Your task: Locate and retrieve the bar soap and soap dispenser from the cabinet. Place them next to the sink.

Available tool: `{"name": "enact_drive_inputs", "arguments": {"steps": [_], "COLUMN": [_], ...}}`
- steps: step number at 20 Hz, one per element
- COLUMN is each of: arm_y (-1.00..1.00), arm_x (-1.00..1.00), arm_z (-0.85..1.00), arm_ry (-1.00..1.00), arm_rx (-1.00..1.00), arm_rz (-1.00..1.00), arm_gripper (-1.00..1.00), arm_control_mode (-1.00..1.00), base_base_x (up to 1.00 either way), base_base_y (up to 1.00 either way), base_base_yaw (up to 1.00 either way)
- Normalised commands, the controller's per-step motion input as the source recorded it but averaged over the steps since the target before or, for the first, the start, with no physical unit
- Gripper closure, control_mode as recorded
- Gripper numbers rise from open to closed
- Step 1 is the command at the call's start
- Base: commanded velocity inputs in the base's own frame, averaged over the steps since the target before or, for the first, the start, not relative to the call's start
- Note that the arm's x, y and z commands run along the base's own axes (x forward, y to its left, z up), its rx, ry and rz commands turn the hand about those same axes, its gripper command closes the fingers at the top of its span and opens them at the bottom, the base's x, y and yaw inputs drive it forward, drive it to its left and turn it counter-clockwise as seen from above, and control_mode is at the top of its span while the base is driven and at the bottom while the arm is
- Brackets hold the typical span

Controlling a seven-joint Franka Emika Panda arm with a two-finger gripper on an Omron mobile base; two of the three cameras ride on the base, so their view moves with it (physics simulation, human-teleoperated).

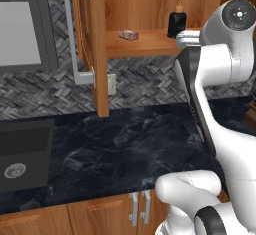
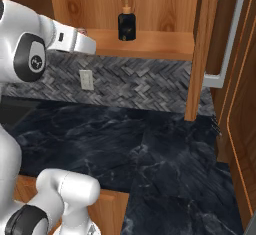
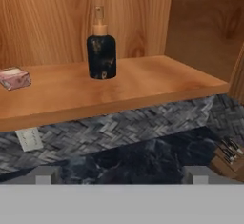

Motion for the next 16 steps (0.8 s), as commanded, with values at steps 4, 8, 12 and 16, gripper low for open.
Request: {"name": "enact_drive_inputs", "arguments": {"steps": [4, 8, 12, 16], "arm_y": [-0.30, -0.11, -0.14, -0.21], "arm_x": [0.24, 0.35, 0.54, 0.50], "arm_z": [0.00, 0.00, 0.00, 0.00], "arm_ry": [-0.03, 0.00, 0.00, 0.00], "arm_rx": [0.03, 0.00, 0.00, 0.00], "arm_rz": [-0.04, 0.01, 0.08, 0.08], "arm_gripper": [-1.00, -1.00, -1.00, -1.00], "arm_control_mode": [-1.00, -1.00, -1.00, -1.00], "base_base_x": [0.00, 0.00, 0.00, 0.00], "base_base_y": [0.00, 0.00, 0.00, 0.00], "base_base_yaw": [0.00, 0.00, 0.00, 0.00]}}
